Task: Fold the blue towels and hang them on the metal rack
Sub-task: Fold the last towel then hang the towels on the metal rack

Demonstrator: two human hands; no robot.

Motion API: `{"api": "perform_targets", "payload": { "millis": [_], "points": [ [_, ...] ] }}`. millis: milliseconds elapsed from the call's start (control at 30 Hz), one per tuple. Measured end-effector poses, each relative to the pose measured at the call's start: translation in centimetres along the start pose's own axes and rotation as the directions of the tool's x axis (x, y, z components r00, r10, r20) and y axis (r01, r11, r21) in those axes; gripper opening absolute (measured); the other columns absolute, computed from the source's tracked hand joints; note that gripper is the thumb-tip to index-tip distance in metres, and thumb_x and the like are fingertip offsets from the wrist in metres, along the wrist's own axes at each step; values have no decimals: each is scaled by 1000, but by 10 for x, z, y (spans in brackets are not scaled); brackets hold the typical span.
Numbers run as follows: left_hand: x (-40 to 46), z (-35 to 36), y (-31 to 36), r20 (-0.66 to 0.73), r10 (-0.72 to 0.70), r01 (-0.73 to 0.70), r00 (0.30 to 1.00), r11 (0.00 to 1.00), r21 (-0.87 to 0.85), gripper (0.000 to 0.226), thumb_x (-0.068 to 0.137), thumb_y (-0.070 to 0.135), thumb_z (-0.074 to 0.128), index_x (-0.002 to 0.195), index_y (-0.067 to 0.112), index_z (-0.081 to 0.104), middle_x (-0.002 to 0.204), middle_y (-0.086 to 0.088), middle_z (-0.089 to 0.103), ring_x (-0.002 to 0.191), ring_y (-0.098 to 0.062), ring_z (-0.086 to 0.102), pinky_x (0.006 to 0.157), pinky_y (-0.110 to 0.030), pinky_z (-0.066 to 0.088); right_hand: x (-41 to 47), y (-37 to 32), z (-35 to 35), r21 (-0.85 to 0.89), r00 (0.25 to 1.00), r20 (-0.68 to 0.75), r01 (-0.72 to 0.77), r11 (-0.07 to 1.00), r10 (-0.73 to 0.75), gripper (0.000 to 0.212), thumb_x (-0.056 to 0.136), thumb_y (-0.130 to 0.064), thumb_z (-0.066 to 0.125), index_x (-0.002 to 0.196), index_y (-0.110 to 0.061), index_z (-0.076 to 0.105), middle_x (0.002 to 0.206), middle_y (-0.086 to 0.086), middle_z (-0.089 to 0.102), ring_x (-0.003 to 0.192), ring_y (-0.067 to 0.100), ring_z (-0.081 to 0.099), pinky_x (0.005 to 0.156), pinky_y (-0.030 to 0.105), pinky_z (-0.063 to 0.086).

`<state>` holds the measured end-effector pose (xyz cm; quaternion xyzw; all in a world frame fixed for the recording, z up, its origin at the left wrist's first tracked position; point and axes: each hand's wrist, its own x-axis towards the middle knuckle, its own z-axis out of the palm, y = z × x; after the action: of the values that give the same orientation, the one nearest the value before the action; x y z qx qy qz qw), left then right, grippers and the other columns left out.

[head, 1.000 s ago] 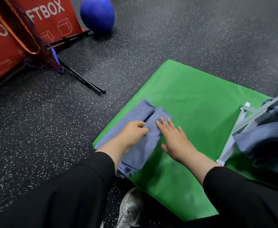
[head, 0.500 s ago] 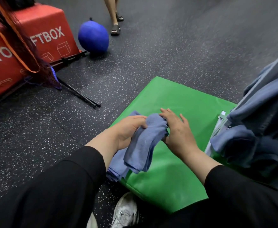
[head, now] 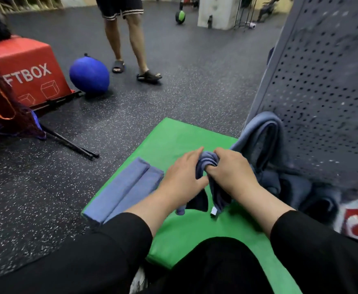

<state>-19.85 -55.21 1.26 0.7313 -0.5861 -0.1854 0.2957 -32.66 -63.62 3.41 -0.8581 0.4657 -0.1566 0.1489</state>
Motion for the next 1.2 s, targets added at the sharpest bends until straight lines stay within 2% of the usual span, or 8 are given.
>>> {"api": "perform_targets", "payload": {
  "millis": [167,333,500,733,867,967,1067,1200],
  "points": [
    [13,27,57,-131,-20,28,991,998,56,73,90,18,61,157,25,33,151,-3,49,135,-25,49,104,-38,43,-26,34,-47,4,996,-86,-33,999,33,25,83,-38,61,76,-19,49,88,7,64,89,34,59,70,40,42],
    [21,45,111,-113,119,-113,987,992,56,60,91,7,55,147,26,46,142,-3,56,124,-30,54,97,-40,44,-50,88,-90,6,980,-154,-127,992,127,21,83,-35,62,77,-20,48,80,-1,50,80,28,50,66,37,36],
    [33,64,147,-131,276,-287,952,955,-74,54,86,1,57,136,21,58,135,2,61,117,-13,50,91,-18,34,-70,131,-125,159,961,-229,-120,980,154,8,83,-21,67,88,-20,61,90,0,57,85,23,53,73,36,40],
    [48,75,175,-132,337,-357,932,917,-177,55,86,-5,53,137,14,58,137,1,59,124,-7,47,102,-10,29,-83,154,-147,299,898,-412,-28,954,155,33,79,-4,67,107,-21,70,99,-7,67,91,9,57,80,21,42],
    [70,73,192,-199,264,-312,944,910,-274,48,89,-3,54,133,15,61,126,4,64,117,-9,53,97,-11,36,-63,161,-160,340,860,-464,-49,939,213,33,87,-6,63,115,-22,70,99,-7,68,89,10,59,74,23,42],
    [91,70,207,-275,175,-265,945,903,-339,45,90,-2,54,130,16,64,118,7,67,106,-3,55,88,0,34,-39,163,-170,391,829,-493,-60,918,264,32,94,-9,58,122,-21,68,105,-3,68,94,13,60,78,24,44],
    [109,75,219,-274,58,-164,960,908,-385,48,92,1,51,135,19,63,125,4,69,113,-10,58,96,-16,41,-14,162,-169,409,804,-512,-80,909,302,31,96,-8,55,124,-17,66,110,-1,66,100,16,59,87,30,47],
    [125,91,221,-152,-46,-24,987,903,-428,53,93,-2,46,142,16,58,129,-4,68,117,-20,60,91,-20,40,7,173,-145,349,825,-464,-165,923,323,27,93,-3,50,113,-12,66,108,8,63,100,28,57,78,34,42]
  ]
}}
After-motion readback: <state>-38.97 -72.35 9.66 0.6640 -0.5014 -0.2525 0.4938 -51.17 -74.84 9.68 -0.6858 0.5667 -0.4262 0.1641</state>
